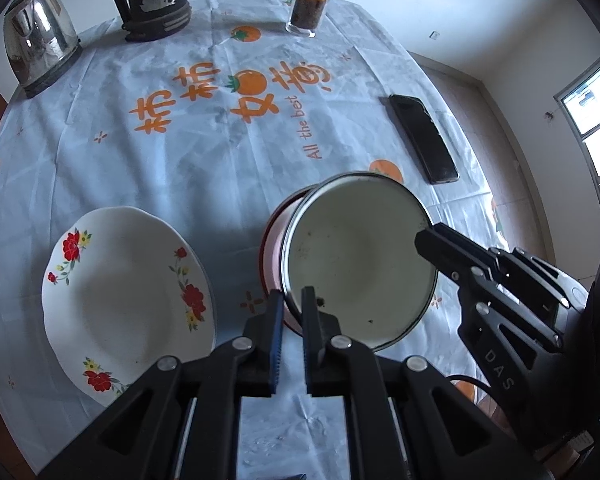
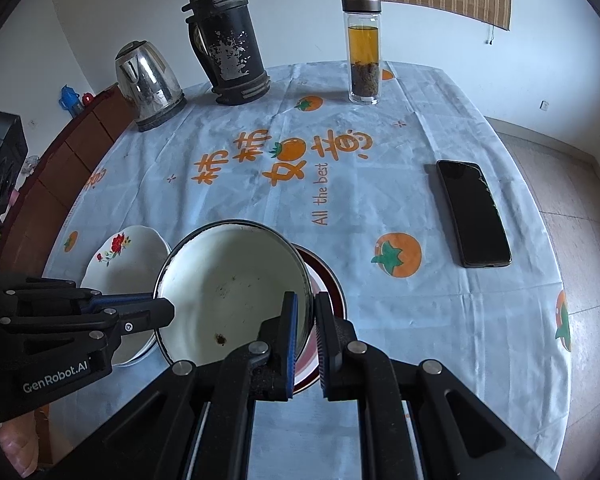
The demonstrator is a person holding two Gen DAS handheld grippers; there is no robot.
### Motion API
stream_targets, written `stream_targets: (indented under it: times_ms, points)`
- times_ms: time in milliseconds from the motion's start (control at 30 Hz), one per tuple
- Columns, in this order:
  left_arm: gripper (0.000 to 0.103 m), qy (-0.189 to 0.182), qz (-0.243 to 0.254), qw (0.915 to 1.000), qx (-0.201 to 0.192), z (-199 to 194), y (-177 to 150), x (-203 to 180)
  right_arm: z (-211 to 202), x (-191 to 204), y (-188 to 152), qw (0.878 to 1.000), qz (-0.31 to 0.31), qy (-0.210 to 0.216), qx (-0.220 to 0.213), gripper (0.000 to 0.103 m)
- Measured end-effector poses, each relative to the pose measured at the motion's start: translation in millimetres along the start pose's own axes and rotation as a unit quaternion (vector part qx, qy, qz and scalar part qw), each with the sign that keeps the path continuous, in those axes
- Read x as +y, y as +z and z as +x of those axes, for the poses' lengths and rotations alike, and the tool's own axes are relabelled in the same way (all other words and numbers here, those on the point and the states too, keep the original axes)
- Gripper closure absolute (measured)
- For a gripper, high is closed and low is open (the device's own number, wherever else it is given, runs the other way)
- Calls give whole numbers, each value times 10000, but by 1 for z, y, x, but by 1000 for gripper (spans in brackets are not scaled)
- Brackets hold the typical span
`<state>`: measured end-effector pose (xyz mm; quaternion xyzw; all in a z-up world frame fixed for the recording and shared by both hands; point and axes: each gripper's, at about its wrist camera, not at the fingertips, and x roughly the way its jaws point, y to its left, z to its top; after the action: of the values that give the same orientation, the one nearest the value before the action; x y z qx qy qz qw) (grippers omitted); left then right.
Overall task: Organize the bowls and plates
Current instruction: 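Lower the cream enamel bowl into the pink plastic bowl with both tools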
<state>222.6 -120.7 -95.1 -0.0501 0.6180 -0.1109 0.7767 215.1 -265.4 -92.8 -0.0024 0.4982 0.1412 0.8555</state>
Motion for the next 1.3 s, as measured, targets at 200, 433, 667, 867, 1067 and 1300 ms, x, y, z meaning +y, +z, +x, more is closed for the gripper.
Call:
stream_targets:
  times_ms: [200,433,667,867,1067,1300]
  points:
    - [98,2,23,10000,73,5,1,0,4,-2,-1,10000,-1,-22,68,93]
    - [97,-24,10,9998,216,14,0,1,10,-3,0,9999,-8,-34,137,93]
    - [96,-70,-16,9995,318,21,0,1,15,-5,1,9998,-2,-39,208,92]
    - [96,-97,-47,9992,390,27,0,3,20,-6,0,9996,4,-50,265,92]
    - [96,-126,-70,9989,441,31,0,3,23,-6,0,9995,10,-50,308,92]
    - [96,-132,-93,9988,465,33,0,4,27,-8,0,9994,30,-46,336,92]
